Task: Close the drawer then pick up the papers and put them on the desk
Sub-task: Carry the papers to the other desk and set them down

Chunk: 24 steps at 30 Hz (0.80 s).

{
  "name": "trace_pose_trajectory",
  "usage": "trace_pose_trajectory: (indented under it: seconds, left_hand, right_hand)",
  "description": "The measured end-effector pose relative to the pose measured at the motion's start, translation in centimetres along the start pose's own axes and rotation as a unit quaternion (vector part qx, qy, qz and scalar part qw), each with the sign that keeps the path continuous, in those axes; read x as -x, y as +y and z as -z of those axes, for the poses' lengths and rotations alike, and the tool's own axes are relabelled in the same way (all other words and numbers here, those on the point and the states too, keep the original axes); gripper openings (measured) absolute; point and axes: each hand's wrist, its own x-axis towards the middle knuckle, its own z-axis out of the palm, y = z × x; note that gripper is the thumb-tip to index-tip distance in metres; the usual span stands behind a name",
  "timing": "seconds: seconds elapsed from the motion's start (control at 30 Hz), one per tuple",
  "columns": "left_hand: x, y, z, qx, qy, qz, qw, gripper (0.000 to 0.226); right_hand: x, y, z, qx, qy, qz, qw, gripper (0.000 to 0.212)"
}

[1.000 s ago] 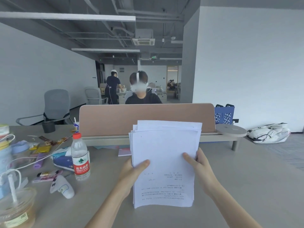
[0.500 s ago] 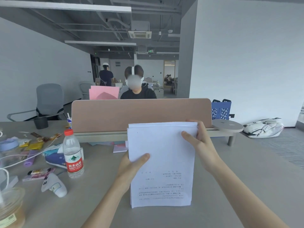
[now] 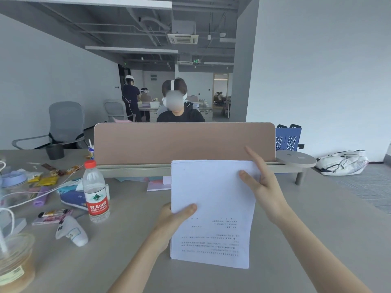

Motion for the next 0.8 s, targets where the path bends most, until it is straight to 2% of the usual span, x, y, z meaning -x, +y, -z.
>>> trace_pose_trajectory:
  seconds: [0.07, 0.13, 0.2, 0.3, 0.4, 0.47, 0.63, 0.73, 0.8]
  left_hand:
    - [0.2, -0.5, -0.2, -0.017, -0.005, 0.004, 1.0, 0.034]
    - [0.1, -1.1, -0.5, -0.042, 0.017, 0.012, 0.999, 0.02]
    - [0.1, -1.4, -0.8, -0.068, 0.055, 0.014, 0.996, 0.006]
    - [-0.1, -1.3, -1.2, -0.073, 0.094, 0.006, 0.993, 0.012]
    - [-0.2, -0.6, -1.7, -0.042, 0.134, -0.015, 0.99, 0.012]
    - [-0.3, 0.0, -2.1, -0.031, 0.152, -0.032, 0.987, 0.012]
    - [-0.2, 0.9, -3.3, -0.001, 0.184, -0.087, 0.979, 0.015]
    - [-0.2, 0.9, -3.6, 0.01, 0.179, -0.102, 0.978, 0.014]
    - [-0.3, -0.2, -3.7, 0.008, 0.17, -0.071, 0.983, 0.01]
  right_hand:
    - [1.0, 1.0, -0.6, -0.061, 0.011, -0.033, 0.998, 0.075]
    - [2.1, 2.6, -1.0, -0.095, 0.036, -0.075, 0.992, 0.078]
    - [3.0, 3.9, -1.1, -0.116, 0.044, -0.101, 0.987, 0.06]
    - [3.8, 4.9, -1.0, -0.16, 0.043, -0.121, 0.979, 0.034]
    - [4.2, 5.5, -1.3, -0.118, 0.016, -0.139, 0.983, 0.015]
    - [4.2, 5.8, -1.7, -0.084, 0.003, -0.139, 0.987, 0.014]
    - [3.8, 4.9, -3.1, -0.015, 0.04, -0.095, 0.995, 0.028]
    - [4.3, 5.2, -3.7, 0.005, 0.081, -0.086, 0.993, 0.016]
    - [5.1, 6.3, -4.4, -0.013, 0.09, -0.112, 0.99, 0.007]
